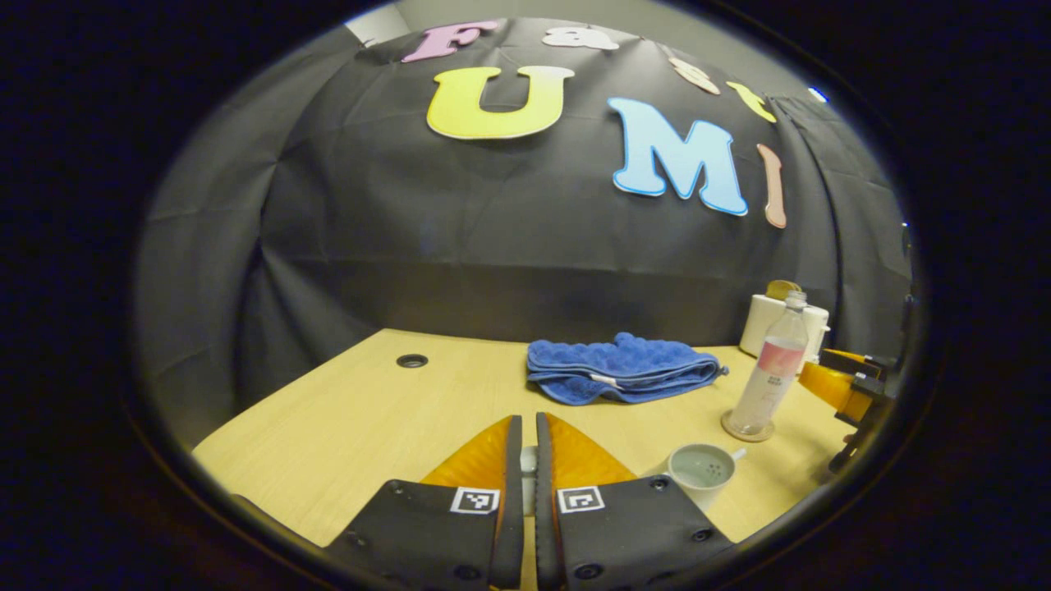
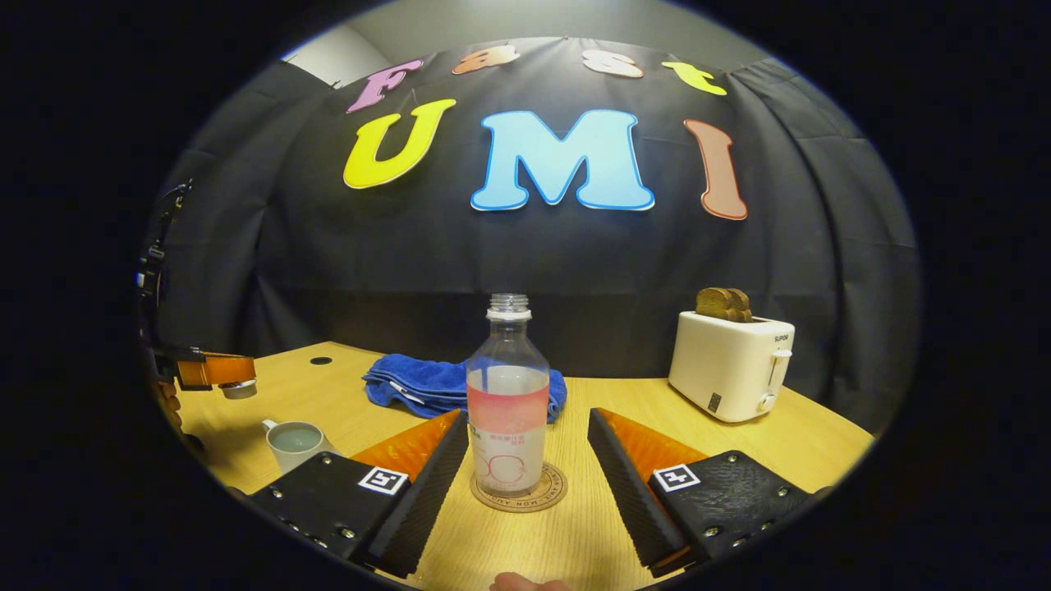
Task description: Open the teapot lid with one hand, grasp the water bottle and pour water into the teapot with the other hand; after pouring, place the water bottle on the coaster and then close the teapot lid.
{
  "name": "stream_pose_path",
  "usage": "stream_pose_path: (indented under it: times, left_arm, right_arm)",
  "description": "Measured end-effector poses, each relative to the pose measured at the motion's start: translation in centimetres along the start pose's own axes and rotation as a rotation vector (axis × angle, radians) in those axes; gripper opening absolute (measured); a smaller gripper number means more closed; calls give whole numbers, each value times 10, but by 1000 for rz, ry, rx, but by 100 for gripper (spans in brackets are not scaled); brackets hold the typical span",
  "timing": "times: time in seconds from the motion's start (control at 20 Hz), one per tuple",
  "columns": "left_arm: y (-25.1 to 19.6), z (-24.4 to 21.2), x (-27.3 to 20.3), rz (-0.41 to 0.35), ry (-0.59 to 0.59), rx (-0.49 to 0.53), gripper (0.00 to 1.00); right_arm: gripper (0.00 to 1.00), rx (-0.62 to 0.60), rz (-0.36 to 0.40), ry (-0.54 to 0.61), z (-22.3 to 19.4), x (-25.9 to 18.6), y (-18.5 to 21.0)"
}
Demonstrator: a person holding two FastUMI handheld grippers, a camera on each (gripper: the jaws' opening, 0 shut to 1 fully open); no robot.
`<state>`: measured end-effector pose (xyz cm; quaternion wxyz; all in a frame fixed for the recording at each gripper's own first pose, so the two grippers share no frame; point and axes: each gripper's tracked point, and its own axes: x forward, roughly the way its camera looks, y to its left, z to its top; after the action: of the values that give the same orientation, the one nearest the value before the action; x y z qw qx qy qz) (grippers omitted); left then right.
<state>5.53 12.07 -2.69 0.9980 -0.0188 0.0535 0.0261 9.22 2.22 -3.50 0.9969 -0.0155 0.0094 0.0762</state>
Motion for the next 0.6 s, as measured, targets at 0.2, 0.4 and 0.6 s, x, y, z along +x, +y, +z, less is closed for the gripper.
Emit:
stream_pose_path:
  times: [0.2, 0.4, 0.6]
  left_arm:
    - [-44, 6, 0, -70, -19, 7, 12]
    - [-80, 7, 2, -123, -28, 47, 14]
    - [-106, 1, 4, -149, -17, 62, 14]
  right_arm:
    - [93, -7, -20, -6, -8, -13, -11]
    - [93, 19, -24, -16, -8, -22, -18]
    - [93, 19, -33, -40, 0, -31, -28]
